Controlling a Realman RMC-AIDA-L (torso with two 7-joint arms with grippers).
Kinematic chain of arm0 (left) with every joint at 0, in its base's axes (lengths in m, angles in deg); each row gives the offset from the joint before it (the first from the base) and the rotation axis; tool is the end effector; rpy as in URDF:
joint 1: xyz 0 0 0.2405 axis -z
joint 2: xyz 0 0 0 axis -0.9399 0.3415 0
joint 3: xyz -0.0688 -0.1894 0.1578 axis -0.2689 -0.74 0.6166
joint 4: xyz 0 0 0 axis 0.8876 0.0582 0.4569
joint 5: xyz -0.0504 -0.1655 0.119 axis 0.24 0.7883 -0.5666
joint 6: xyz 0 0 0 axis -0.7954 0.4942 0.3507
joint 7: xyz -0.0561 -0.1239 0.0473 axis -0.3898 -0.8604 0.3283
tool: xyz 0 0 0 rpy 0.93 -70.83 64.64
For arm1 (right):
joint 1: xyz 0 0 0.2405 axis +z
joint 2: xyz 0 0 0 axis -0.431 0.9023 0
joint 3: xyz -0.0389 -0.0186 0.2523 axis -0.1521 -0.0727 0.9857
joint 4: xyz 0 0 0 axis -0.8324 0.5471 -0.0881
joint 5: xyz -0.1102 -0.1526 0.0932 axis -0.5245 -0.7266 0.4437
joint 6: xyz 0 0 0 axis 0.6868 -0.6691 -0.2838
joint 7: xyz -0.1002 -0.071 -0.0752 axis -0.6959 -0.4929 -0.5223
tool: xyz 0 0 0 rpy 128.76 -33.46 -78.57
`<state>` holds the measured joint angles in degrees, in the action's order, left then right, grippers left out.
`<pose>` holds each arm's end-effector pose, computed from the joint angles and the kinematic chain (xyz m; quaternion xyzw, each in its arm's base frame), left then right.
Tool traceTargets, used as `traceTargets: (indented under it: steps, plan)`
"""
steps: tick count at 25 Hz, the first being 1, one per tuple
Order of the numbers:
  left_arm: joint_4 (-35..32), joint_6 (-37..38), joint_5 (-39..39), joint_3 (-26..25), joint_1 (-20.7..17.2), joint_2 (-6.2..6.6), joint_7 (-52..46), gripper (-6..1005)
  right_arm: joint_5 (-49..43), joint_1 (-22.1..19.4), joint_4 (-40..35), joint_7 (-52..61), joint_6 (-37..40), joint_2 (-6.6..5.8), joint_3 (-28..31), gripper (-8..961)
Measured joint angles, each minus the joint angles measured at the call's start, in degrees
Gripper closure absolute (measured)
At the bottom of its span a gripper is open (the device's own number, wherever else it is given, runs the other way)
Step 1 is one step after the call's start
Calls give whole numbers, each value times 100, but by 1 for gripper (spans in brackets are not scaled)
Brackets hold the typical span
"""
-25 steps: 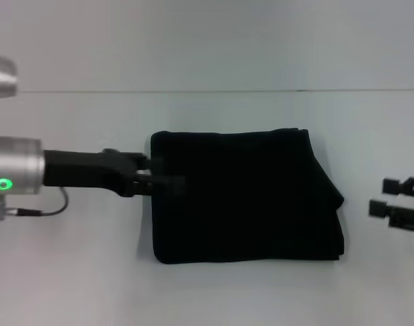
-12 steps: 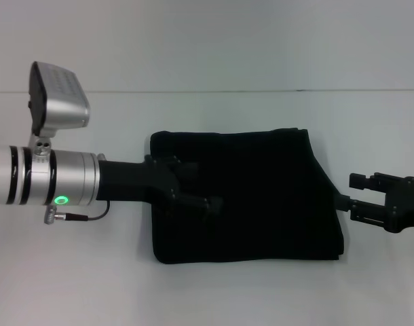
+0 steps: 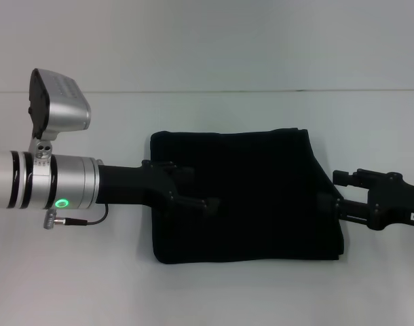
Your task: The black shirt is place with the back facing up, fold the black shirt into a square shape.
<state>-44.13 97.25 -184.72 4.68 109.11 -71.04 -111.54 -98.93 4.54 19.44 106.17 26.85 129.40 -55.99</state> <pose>-0.2242 0.3666 -0.0328 -0.9496 -0.2409 -0.1624 0.1176 0.2940 0.3273 0.0105 -0.9145 0.2577 0.2413 0.1975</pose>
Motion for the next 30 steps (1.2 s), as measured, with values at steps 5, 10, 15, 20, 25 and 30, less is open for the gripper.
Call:
traceTargets:
  steps: [5,10,15,20,25,30]
  plan:
    - [0,-105,-5,26,49,24,-296,50,-13,3,-7,-205,26,-1,-151,257]
    - [0,-165,2,31,62,17,-331,50,2,12,-14,-229,-62,9,-190,256]
    - [0,-179,6,26,64,12,-338,49,-10,11,7,-387,-126,20,-247,104]
    - [69,-109,3,45,69,17,-381,49,10,8,15,-461,-126,19,-239,65]
    - [133,-70,122,9,-37,-3,125,49,17,10,29,-461,-144,18,-201,66]
    - [129,-41,261,43,-133,-65,475,50,17,18,102,-461,-197,18,-198,67]
